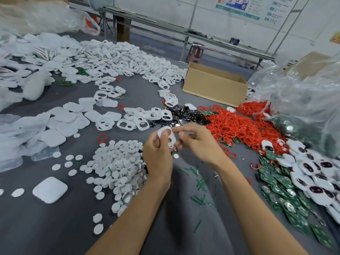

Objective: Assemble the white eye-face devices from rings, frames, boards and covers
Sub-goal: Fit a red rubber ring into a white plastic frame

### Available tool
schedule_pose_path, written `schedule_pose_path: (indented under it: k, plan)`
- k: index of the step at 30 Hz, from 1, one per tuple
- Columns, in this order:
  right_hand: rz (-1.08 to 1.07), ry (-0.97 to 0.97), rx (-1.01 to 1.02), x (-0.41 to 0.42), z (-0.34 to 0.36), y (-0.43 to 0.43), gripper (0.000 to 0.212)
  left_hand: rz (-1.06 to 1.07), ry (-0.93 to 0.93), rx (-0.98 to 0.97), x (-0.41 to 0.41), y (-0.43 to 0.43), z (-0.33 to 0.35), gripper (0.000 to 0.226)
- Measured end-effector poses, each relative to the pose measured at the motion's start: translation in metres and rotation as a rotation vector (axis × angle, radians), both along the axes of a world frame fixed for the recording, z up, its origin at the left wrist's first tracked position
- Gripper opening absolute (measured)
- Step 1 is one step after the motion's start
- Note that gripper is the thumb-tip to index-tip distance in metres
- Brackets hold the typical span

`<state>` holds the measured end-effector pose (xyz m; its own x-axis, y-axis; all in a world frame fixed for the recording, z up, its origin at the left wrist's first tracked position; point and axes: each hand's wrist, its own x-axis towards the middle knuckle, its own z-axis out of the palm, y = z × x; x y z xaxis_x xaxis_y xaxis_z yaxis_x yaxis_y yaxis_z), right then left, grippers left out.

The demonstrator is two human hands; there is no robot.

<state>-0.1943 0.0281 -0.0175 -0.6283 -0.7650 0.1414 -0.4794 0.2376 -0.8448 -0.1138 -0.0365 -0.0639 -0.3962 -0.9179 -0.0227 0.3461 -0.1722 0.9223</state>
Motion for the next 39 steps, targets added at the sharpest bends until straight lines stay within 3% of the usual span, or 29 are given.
schedule_pose_path:
  k: [3,6,8,10,18,26,32,39]
  plan:
    - [-0.109,0.386,0.166,-0.009,-0.005,-0.004,0.024,0.113,0.055,0.018,0.001,-0.006,0.000,0.019]
    - [0.010,0.477,0.383,-0.008,-0.019,-0.013,0.020,0.138,0.025,-0.007,0.002,-0.012,-0.003,0.019]
    - [-0.007,0.512,0.389,-0.005,-0.027,-0.016,0.012,0.084,0.028,-0.002,0.001,-0.010,-0.002,0.019]
    - [-0.076,0.466,0.306,-0.005,-0.030,-0.016,0.004,0.030,0.008,-0.014,-0.001,-0.007,-0.001,0.017]
    - [-0.339,0.163,-0.082,-0.013,-0.019,0.020,0.008,-0.218,-0.031,0.074,-0.002,-0.002,-0.003,0.023]
    - [-0.339,0.113,-0.311,0.001,-0.029,0.044,0.018,-0.441,-0.061,-0.006,0.003,0.005,0.002,0.024]
    - [-0.289,0.160,-0.394,0.004,-0.037,0.046,0.014,-0.452,-0.033,-0.125,0.008,0.008,0.004,0.016]
    - [-0.257,0.088,-0.428,0.002,-0.038,0.045,0.016,-0.436,-0.054,-0.192,0.006,0.008,0.005,0.016]
